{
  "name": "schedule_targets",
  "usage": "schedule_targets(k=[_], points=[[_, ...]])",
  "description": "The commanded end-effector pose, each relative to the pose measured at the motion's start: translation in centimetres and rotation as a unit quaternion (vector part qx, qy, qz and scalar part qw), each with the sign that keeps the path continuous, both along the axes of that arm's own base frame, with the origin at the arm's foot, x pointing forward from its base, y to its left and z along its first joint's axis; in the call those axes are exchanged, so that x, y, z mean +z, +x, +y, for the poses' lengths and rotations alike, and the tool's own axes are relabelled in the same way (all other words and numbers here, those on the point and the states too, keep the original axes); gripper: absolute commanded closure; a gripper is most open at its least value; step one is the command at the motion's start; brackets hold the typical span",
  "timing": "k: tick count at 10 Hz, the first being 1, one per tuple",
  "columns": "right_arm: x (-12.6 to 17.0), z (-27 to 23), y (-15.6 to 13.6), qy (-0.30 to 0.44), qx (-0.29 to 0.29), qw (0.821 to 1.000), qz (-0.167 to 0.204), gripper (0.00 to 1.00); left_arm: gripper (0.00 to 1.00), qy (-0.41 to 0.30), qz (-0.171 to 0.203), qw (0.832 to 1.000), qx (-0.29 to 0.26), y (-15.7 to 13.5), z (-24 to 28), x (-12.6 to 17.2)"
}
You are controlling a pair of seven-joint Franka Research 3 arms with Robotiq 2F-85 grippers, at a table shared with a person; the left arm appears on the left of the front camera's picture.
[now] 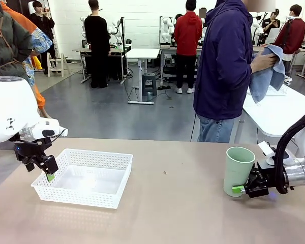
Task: Clean and organize the cups into the basket.
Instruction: Pick up the Organizing basket and move it to the center of the table, then pick up the Reusable plastic cup from the right side of the table and place it inside the Organizing basket.
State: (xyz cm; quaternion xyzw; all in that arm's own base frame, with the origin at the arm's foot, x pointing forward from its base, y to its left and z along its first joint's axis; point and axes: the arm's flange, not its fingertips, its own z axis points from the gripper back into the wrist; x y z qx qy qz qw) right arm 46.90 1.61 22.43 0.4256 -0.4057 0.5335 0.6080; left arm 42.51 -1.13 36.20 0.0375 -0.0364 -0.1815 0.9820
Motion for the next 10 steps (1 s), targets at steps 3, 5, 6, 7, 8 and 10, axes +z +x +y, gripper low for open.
schedule_targets(k=[3,5,6,7,8,10], points=[[-0.46,0.32,-0.09,0.019,0.007,1.000,-0.016,0.00,0.00,0.001,0.001,1.000,0.024,1.66,-0.31,-1.29],[-0.48,0.21,-0.22,0.016,0.023,0.999,-0.019,0.59,0.58,-0.002,0.000,1.000,0.018,1.73,-0.25,-1.44],[-0.47,0.14,-0.23,0.017,0.023,0.999,-0.018,0.85,1.00,-0.004,0.000,1.000,0.019,1.72,-0.24,-1.44],[-0.45,0.14,-0.23,0.016,0.022,0.999,-0.018,1.00,0.63,-0.004,0.000,1.000,0.019,1.72,-0.21,-1.38],[-0.44,0.15,-0.27,0.015,0.023,0.999,-0.017,1.00,1.00,-0.007,0.000,1.000,0.018,1.69,-0.18,-1.34],[-0.39,0.13,-0.31,0.014,0.022,1.000,-0.014,0.79,0.93,-0.010,0.003,1.000,0.017,1.74,-0.24,-1.36]])
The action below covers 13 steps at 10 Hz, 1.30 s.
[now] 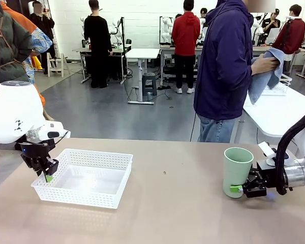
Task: Clean and organize the cups into the basket.
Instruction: Pick up the Organizing basket and move it to the center of the table, then pick up the Reusable plastic cup from the right side of the table and place it inside the Organizing basket.
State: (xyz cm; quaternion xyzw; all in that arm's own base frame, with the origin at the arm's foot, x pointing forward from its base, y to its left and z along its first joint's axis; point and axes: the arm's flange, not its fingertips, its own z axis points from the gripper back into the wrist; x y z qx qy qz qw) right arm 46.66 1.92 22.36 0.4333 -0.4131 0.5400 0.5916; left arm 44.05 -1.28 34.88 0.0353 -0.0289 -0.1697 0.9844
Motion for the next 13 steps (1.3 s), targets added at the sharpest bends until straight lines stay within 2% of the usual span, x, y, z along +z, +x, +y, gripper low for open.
schedule_targets(k=[1,2,3,4,6,7,8,9,11,13], points=[[-0.3,-0.2,-0.1,0.000,0.010,1.000,-0.003,0.79,1.00,-0.010,-0.003,1.000,0.004,0.2,-0.1,-0.1],[-0.3,-0.3,-0.2,0.000,0.010,1.000,-0.003,1.00,1.00,-0.009,-0.001,1.000,0.001,0.2,-0.1,-0.1],[-0.3,-0.4,-0.2,-0.001,0.009,1.000,-0.003,0.79,1.00,-0.009,0.001,1.000,-0.001,0.1,-0.1,-0.1],[-0.3,-0.4,-0.3,-0.002,0.009,1.000,-0.002,1.00,1.00,-0.009,0.002,1.000,-0.002,0.0,-0.1,-0.1],[-0.3,-0.4,-0.4,-0.004,0.009,1.000,-0.001,1.00,1.00,-0.008,0.002,1.000,0.001,0.0,-0.1,-0.2],[-0.3,-0.4,-0.6,-0.005,0.011,1.000,0.000,0.79,1.00,-0.007,0.003,1.000,0.004,-0.1,-0.2,-0.3],[-0.2,-0.3,-0.9,-0.007,0.007,1.000,0.002,0.79,1.00,-0.010,0.006,1.000,0.013,0.0,-0.2,-0.4],[0.1,-0.2,-1.3,-0.011,-0.007,1.000,0.011,0.98,1.00,-0.013,0.007,0.999,0.035,0.1,-0.4,-0.5],[2.2,0.1,-3.4,-0.014,-0.014,1.000,0.023,0.98,1.00,-0.038,0.014,0.994,0.099,0.0,-2.0,-0.5],[6.8,0.0,-5.5,-0.007,-0.021,1.000,-0.006,0.98,1.00,-0.041,0.000,0.991,0.131,-0.5,-5.2,-0.3]])
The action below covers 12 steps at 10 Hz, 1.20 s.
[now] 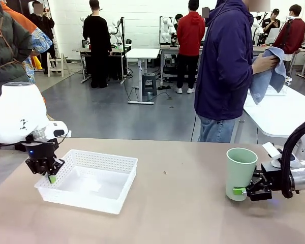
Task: Clean and organize the cups into the basket.
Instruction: Pick up the Organizing basket and move it to the center of the table, then pick up the Reusable plastic cup from the right side of the table and place it inside the Organizing basket.
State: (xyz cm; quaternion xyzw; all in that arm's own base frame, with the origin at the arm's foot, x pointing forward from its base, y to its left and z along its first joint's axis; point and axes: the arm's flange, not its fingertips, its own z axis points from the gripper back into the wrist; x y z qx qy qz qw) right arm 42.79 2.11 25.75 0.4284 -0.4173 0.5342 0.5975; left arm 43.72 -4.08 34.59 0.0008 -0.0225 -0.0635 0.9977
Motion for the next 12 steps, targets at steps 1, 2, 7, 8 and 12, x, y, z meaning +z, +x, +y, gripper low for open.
schedule_targets(k=[1,2,7,8,12], points=[[5.6,-0.6,-1.9,-0.003,-0.033,0.999,-0.020,0.98,1.00,-0.001,-0.019,0.999,0.041,-0.2,-4.3,0.2],[8.0,-1.1,-2.5,0.006,-0.041,0.999,-0.031,0.98,1.00,-0.001,-0.021,0.999,0.046,-0.3,-6.4,0.3],[17.5,-3.3,-5.1,0.031,-0.089,0.994,-0.058,0.98,1.00,0.019,-0.042,0.998,0.051,-0.4,-16.3,1.1],[18.0,-3.7,-5.6,0.037,-0.105,0.992,-0.059,0.98,1.00,0.019,-0.047,0.997,0.054,-0.4,-18.1,1.3],[17.3,-3.4,-3.9,0.020,-0.078,0.995,-0.064,0.98,1.00,0.024,-0.047,0.997,0.050,0.3,-24.3,1.2]])
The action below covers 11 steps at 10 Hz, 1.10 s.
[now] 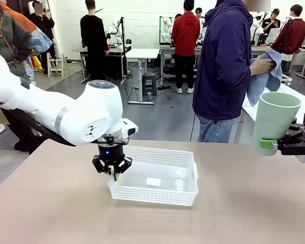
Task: Clean and organize the cups into the basket.
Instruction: Pick up the Organizing basket and move it to the center of the table, then pick up the Reusable plastic cup from the right side of the table and place it inside the Organizing basket.
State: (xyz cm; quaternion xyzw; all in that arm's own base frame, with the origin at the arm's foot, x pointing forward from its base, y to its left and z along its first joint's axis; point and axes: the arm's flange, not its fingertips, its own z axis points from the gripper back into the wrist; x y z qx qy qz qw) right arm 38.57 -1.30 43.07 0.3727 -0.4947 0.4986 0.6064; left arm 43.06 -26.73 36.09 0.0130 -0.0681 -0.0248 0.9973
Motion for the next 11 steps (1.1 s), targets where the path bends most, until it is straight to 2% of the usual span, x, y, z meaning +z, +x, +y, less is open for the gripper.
schedule_targets(k=[1,4,5,8,9,10,11], points=[[0.0,0.0,0.3,0.000,0.004,1.000,-0.007,0.98,1.00,0.017,0.000,1.000,0.012,1.3,-3.1,-0.6],[0.0,0.0,0.3,0.000,0.004,1.000,-0.007,0.98,1.00,0.001,0.012,1.000,0.020,1.7,-3.5,-0.6],[0.0,0.0,0.3,0.000,0.004,1.000,-0.007,0.98,1.00,-0.004,0.012,1.000,-0.001,0.9,-3.4,-0.7],[0.0,0.0,0.3,0.000,0.004,1.000,-0.007,0.98,1.00,-0.004,0.012,1.000,-0.001,0.9,-3.4,-0.7],[-0.1,0.0,0.1,0.000,0.000,1.000,0.001,0.20,1.00,-0.004,0.012,1.000,-0.001,0.9,-3.4,-0.7],[2.2,2.8,-0.2,-0.057,0.012,0.998,-0.026,0.20,1.00,-0.004,0.012,1.000,-0.001,0.9,-3.4,-0.7],[4.5,6.1,-0.1,-0.125,0.022,0.991,-0.033,0.20,1.00,-0.004,0.012,1.000,-0.001,0.9,-3.4,-0.7]])
